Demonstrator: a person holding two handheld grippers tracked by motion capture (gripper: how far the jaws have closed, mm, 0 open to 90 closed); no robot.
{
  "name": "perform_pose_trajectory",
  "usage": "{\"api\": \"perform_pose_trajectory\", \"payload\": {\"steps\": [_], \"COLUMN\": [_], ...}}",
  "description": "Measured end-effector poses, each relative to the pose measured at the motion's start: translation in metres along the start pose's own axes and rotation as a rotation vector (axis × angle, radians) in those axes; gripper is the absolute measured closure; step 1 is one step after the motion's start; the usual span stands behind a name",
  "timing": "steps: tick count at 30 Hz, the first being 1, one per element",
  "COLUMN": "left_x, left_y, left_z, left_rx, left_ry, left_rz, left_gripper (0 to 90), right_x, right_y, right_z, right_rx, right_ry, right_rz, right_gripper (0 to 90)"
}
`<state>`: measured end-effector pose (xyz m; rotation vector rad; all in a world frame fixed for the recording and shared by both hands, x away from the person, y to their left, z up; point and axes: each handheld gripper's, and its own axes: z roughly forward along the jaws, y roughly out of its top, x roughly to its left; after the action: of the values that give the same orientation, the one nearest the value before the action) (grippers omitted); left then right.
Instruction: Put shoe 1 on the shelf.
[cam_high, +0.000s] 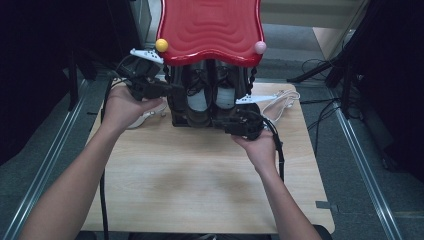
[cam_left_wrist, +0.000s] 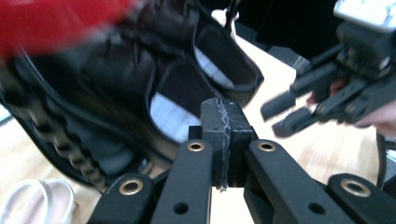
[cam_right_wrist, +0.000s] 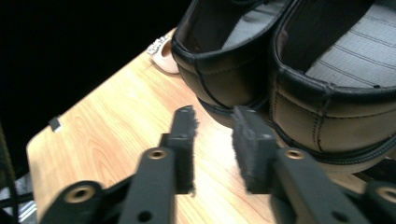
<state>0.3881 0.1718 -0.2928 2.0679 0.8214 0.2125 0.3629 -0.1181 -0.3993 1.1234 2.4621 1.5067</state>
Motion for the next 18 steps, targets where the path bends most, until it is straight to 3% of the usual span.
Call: {"api": "perform_pose_trajectory", "payload": {"steps": [7, 16, 18], "left_x": [0.000, -0.002, 0.000], "left_y": [0.037, 0.085, 0.094], "left_z": [-0.001, 0.010, 0.014], "left_rx": [-0.013, -0.005, 0.002], "left_ry": [-0.006, 0.000, 0.015], "left_rz": [0.003, 0.015, 0.015], "left_gripper": [90.0, 90.0, 90.0], "right_x": [-0.010, -0.022, -0.024], "right_y": [-0.002, -0.003, -0.002], "right_z": [0.001, 0.012, 0.014], "right_rx": [-0.012, -0.017, -0.018], "right_ry": [0.009, -0.009, 0.007], "right_rz": [0.013, 0.025, 0.035], "right_gripper": [89.8, 90.0, 90.0]}}
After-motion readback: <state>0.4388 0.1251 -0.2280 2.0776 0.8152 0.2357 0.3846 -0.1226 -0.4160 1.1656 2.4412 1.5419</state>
